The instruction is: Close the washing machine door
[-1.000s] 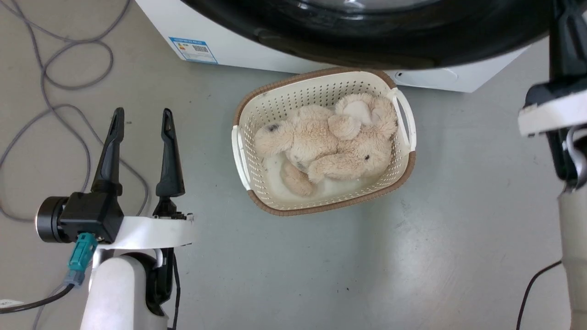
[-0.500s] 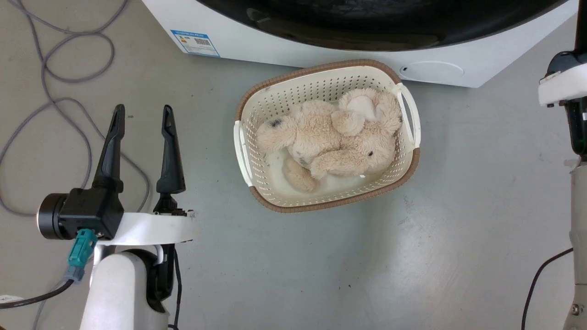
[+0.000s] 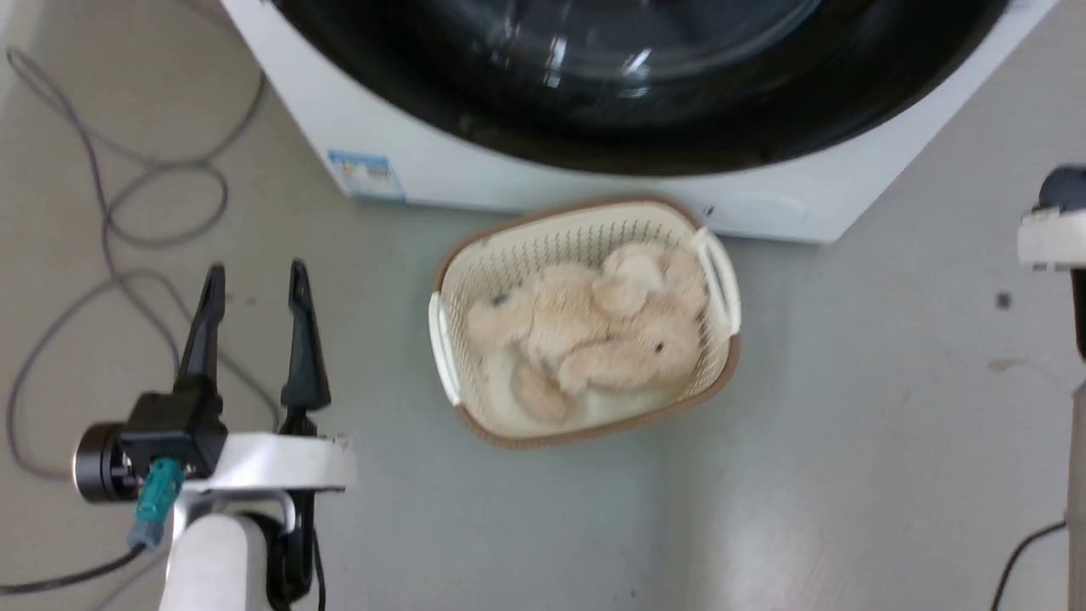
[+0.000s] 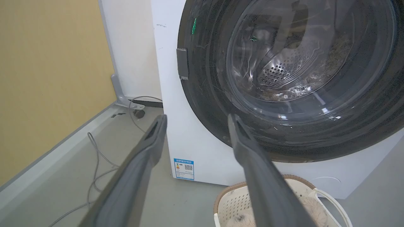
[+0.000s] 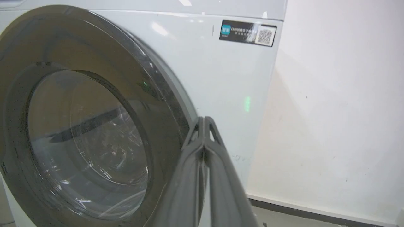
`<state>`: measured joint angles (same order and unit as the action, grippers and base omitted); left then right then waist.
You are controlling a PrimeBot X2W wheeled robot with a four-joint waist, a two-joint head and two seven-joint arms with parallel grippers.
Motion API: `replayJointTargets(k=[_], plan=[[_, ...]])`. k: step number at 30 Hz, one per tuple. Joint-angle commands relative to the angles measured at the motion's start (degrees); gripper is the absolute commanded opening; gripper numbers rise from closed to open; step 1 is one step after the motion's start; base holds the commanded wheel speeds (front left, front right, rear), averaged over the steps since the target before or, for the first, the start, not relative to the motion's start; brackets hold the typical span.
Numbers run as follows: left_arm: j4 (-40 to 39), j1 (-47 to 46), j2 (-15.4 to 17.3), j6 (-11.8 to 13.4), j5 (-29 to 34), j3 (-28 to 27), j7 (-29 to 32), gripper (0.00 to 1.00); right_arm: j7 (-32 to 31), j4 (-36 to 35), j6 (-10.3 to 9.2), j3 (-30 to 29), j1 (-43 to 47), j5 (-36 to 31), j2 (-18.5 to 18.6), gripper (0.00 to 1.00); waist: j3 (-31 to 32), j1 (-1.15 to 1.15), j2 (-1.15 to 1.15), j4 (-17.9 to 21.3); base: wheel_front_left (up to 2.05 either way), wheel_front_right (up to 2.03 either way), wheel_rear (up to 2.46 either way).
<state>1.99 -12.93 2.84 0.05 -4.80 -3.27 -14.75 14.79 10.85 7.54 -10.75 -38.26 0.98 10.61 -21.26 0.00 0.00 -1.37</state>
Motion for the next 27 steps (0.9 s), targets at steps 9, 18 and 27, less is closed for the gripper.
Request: replayJointTargets(k=[9, 18, 27], plan=[[1.05, 4.83, 0.04, 0.7, 1.42, -0.66, -0.25, 1.0, 0.21, -14.03, -0.05, 5.78, 12.02, 2.39, 0.16, 0.0, 10.17, 0.0, 0.0, 4.46, 0.0, 0.0, 0.0], [1.68, 10.16, 0.04, 1.77, 1.26, -0.13, -0.25, 1.0, 0.21, -11.84, -0.05, 8.82, 25.53, 5.13, -2.25, 1.0, 17.49, 0.0, 0.0, 6.97, 0.0, 0.0, 0.0], [1.36, 14.48, 0.04, 2.58, 1.37, 0.91, -0.25, 1.0, 0.21, -6.8, -0.05, 8.42, 34.62, 7.79, -4.53, 1.0, 21.52, 0.0, 0.0, 8.55, 0.0, 0.0, 0.0]])
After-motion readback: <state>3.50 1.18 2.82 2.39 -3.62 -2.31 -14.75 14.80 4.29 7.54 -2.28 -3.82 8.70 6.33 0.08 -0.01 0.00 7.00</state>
